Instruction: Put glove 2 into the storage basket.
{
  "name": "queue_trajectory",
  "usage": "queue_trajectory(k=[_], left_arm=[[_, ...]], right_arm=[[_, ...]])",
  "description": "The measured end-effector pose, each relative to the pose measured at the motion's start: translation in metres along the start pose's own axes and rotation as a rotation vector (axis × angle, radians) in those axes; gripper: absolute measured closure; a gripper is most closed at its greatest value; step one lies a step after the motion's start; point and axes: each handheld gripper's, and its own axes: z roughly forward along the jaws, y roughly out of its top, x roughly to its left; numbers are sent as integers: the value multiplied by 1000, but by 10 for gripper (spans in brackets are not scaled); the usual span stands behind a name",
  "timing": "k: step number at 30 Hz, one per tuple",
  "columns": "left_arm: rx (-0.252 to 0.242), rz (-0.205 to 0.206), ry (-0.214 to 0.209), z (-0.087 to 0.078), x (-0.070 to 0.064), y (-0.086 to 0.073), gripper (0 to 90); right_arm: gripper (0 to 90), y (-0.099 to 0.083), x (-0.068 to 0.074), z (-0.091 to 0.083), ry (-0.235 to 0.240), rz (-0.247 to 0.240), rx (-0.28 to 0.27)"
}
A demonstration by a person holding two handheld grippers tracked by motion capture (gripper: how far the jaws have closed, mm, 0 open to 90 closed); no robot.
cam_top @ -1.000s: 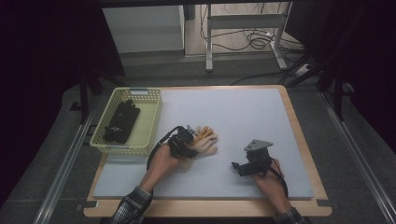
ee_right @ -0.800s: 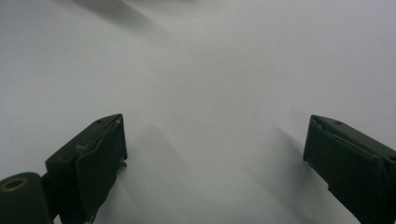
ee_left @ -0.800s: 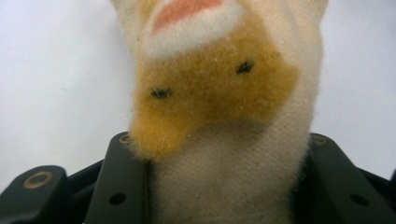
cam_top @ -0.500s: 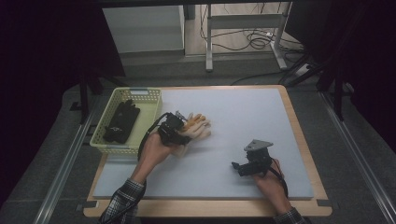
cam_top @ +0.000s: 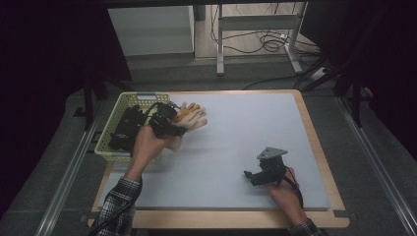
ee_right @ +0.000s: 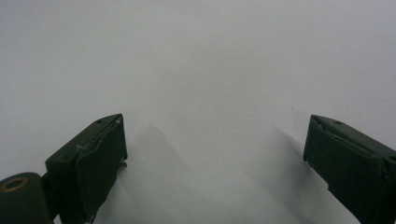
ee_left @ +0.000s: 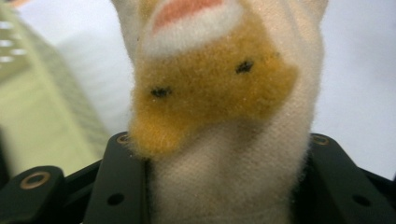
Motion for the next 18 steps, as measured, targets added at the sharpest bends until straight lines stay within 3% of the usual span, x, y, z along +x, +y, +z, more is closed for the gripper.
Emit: queue_trajectory(k=[9, 18], left_arm=[[-11, -88, 65, -20, 38, -4, 536], [-19, -178, 132, -22, 75, -17, 530]], right_arm=[[59, 0, 0, 0, 0, 1, -1], [59, 0, 0, 0, 1, 2, -1]])
